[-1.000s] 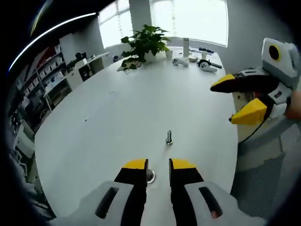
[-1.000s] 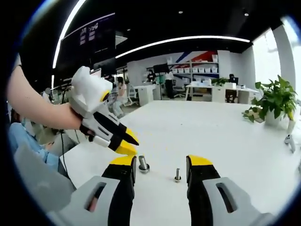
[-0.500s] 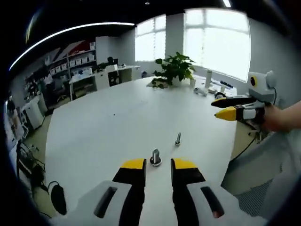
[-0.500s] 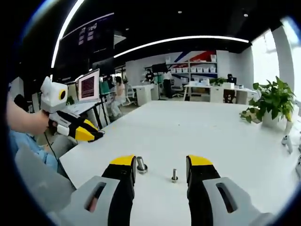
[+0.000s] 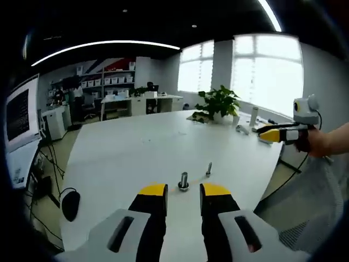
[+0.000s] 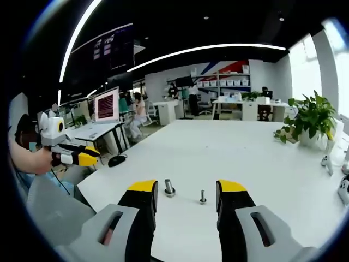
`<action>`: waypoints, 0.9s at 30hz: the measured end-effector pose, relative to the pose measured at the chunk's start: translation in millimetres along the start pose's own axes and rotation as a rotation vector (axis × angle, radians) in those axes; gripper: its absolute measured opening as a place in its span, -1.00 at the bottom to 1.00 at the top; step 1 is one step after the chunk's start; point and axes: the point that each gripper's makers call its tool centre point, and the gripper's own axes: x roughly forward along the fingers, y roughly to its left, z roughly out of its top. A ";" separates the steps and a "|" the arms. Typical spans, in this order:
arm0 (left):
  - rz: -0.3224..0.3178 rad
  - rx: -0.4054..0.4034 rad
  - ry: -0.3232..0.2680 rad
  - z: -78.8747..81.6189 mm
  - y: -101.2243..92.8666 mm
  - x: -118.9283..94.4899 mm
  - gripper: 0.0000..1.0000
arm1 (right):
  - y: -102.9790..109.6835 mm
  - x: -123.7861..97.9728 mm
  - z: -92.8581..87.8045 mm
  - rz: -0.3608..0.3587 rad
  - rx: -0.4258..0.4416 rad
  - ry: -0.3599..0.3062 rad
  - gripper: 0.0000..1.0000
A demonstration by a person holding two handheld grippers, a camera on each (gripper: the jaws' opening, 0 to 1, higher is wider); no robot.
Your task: Place the washer onto the threaded stud by aligning its center hole with the stud, sliding it down to the base, and recovering from edge contact or off-axis alignment until the washer reaches the visible bottom stop.
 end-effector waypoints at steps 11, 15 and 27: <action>0.022 -0.025 -0.042 7.6 5.5 -13.4 -0.56 | -7.4 -0.9 -18.9 -0.022 -0.004 0.040 -0.07; 0.055 -0.041 -0.068 14.4 12.3 -24.9 -0.56 | -9.4 -3.8 -21.2 -0.032 -0.005 0.045 -0.07; 0.077 -0.114 -0.109 7.7 22.3 -31.3 -0.56 | 2.8 -3.2 -18.3 -0.015 -0.109 0.041 -0.07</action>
